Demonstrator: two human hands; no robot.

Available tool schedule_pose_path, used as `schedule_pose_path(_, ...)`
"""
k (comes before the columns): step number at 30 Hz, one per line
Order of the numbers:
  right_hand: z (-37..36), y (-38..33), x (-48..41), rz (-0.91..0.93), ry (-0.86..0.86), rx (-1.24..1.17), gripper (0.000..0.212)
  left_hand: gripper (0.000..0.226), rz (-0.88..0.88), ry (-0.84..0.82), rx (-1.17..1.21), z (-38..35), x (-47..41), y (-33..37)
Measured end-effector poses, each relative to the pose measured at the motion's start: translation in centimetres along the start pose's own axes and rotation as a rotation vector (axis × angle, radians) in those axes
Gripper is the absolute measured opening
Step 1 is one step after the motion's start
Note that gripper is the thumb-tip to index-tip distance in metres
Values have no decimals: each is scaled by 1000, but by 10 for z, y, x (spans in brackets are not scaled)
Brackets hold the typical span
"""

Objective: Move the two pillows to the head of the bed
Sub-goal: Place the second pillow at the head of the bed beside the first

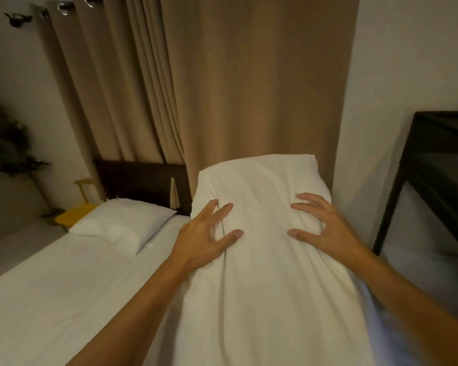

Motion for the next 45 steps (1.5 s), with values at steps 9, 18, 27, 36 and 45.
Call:
schedule_pose_path(9,-68,82,-118,71,-101,-64,68,89,130,30,-24,-33,-88,-76)
schedule_pose_path(18,-120,133,-232,130,-153,-113,63,83,219,62,-66,-46,-172,-144)
schedule_pose_path(27,-186,187,-325,224,-325,-244,67,73,403,133,-66,-72,-216,-197)
schedule_pose_path(36,-254,244,-417,365,-524,-348,60,71,661,238,-115,-104,-249,-222)
schedule_pose_path(45,-351,275,-466,415,-675,-407,68,67,818,309,-112,-137,-259,-278)
Point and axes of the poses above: each hand's wrist, its own x-axis away from the middle knuckle, its own z-axis out of the back of the hand, y = z × x, the point moved 8 cm from there along -x, towards the middle knuckle, and after that the axes turned 7 degrees about -x, right-handed, at the moved point
